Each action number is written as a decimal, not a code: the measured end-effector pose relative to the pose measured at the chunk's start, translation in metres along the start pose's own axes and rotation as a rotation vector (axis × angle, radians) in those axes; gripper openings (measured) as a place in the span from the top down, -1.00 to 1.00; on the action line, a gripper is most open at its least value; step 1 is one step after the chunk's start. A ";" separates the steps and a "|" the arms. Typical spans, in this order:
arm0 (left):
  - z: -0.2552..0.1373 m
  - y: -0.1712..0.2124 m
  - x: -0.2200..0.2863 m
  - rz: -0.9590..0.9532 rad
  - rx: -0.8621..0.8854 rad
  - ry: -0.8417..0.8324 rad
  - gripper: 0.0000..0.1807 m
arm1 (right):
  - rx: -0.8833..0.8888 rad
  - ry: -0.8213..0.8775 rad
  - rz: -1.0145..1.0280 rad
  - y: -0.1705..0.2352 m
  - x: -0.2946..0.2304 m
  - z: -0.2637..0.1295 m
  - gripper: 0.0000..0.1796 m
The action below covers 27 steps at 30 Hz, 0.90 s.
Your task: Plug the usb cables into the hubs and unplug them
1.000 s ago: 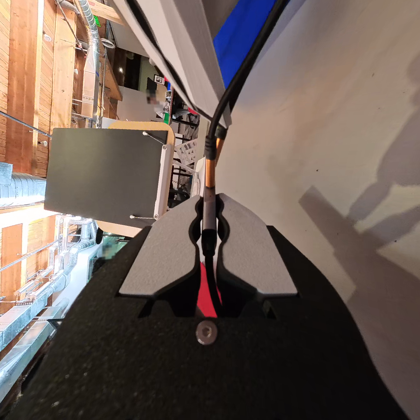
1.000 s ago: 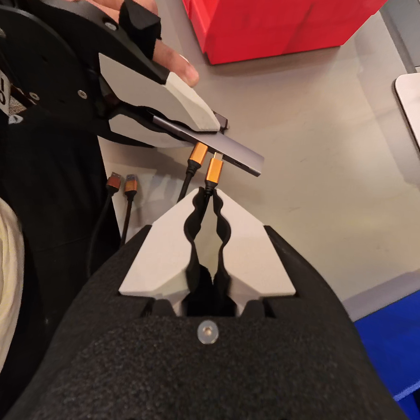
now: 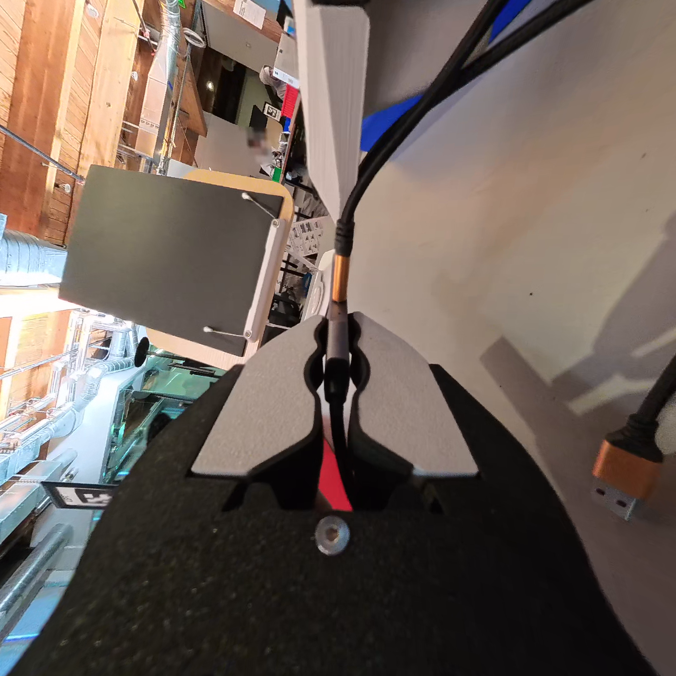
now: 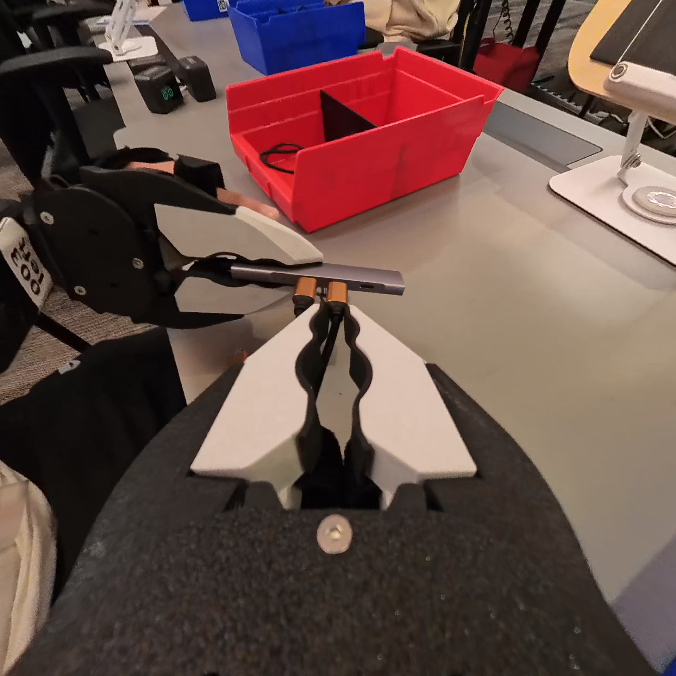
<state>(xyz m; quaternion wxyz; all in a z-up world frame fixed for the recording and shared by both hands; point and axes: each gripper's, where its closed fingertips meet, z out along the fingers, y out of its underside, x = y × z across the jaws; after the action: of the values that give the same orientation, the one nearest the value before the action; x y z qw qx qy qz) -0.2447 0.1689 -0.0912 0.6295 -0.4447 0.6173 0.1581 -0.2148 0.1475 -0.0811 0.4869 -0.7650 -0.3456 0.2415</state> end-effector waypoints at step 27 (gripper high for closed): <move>-0.003 -0.009 0.014 0.009 0.101 0.082 0.90 | 0.028 -0.171 0.075 0.012 0.002 0.001 0.92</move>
<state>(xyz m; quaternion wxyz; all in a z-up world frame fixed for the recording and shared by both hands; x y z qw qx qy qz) -0.2369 0.1568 -0.0997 0.6243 -0.4157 0.6520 0.1114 -0.2105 0.1462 -0.0929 0.4567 -0.7471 -0.3539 0.3288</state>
